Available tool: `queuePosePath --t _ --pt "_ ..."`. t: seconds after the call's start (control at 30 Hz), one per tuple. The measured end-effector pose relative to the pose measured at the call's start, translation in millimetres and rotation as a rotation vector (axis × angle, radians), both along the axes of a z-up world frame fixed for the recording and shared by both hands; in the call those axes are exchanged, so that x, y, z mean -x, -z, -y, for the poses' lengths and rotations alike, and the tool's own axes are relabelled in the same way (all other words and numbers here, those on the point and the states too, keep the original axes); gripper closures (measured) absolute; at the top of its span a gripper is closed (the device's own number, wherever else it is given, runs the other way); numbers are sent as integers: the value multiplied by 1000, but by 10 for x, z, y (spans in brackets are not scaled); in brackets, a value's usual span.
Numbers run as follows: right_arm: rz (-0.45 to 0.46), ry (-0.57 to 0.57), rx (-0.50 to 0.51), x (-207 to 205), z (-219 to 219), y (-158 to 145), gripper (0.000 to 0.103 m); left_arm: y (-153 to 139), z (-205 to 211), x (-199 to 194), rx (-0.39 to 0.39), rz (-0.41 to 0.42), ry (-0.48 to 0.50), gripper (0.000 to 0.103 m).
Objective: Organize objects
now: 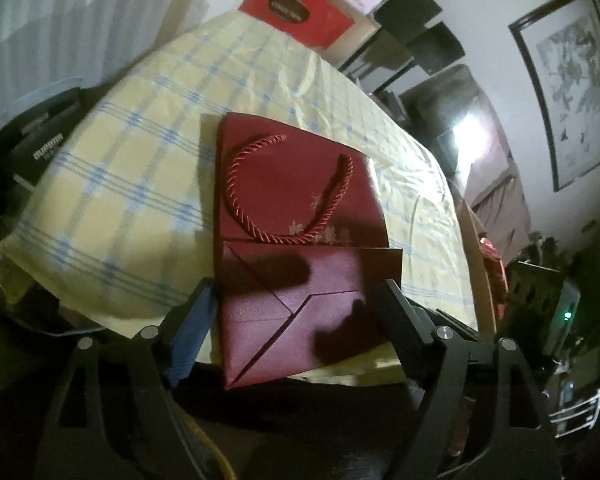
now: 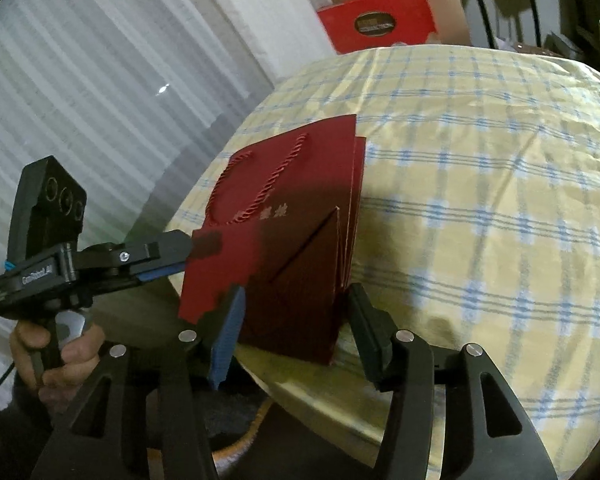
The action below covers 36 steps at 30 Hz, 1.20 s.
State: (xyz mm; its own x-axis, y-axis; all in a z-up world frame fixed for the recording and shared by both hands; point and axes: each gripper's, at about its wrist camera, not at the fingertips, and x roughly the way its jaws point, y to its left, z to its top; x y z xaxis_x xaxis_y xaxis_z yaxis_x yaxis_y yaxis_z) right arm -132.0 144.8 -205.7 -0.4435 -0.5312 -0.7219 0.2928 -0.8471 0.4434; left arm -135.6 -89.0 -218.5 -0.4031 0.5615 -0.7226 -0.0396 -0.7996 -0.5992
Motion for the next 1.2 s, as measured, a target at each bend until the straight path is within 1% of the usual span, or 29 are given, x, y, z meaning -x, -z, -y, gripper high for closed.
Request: queuePosePath --t 0.07,0.17,0.3,0.43,0.5,0.6,0.67,0.7,0.77,0.93,1.07,1.2 --pt "5 15 -14 -33 -105 -12 49 -34 -133 -33 2 -1 25 26" --pt "1 51 -72 -150 -303 -51 49 -69 -429 -73 15 2 86 26" --pt "11 118 -93 -376 -654 -78 49 -102 -843 -148 31 -1 166 26" --pt "14 197 -88 -645 -1033 -112 49 -131 -1291 -250 35 -8 253 26" --pt "12 248 -79 -811 -1215 -129 49 -154 -1440 -281 35 -9 282 26" --pt "10 294 -40 -993 -1408 -138 49 -162 -1645 -311 42 -7 310 26" --pt "8 333 -12 -1059 -1544 -133 49 -154 -1786 -322 37 1 329 26" --pt "11 357 12 -1090 -1637 -111 48 -157 -1866 -329 46 0 345 26" --pt "19 391 44 -1120 -1768 -88 48 -179 -1979 -354 64 -9 368 26" --pt "8 434 70 -1247 -2017 -131 48 -213 -2166 -406 84 -22 404 26" --pt "3 433 101 -1325 -2093 -133 48 -184 -2175 -404 67 -8 397 26" --pt "6 436 112 -1355 -2115 -110 48 -136 -2182 -383 44 27 385 26"
